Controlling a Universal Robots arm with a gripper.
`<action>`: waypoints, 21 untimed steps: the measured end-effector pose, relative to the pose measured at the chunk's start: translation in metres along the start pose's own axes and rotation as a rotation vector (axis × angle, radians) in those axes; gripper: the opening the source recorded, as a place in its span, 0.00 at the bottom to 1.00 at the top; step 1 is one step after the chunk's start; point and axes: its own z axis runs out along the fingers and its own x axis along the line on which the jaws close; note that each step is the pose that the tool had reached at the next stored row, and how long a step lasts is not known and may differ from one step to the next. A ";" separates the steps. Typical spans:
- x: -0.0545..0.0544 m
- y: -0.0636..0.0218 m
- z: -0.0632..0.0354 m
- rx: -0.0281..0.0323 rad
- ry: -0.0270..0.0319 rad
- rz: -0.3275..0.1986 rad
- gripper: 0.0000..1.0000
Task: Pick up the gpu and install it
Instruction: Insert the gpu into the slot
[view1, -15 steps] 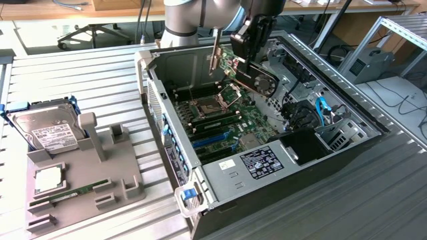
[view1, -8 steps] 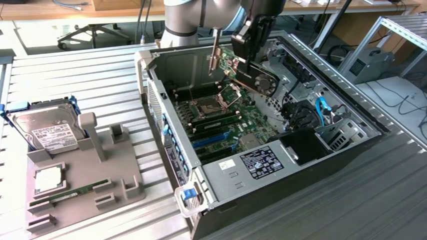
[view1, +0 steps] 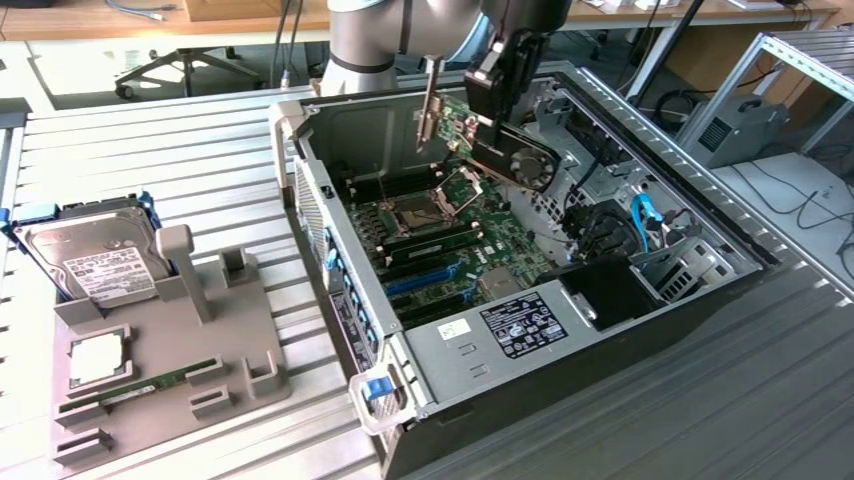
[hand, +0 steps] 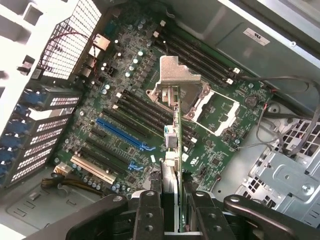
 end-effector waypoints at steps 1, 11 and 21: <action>0.000 0.0000 0.0000 -0.0001 -0.0002 -0.003 0.27; 0.000 0.0000 0.0002 0.0002 -0.0032 -0.056 0.27; 0.000 0.0000 0.0005 0.0005 -0.0062 -0.108 0.27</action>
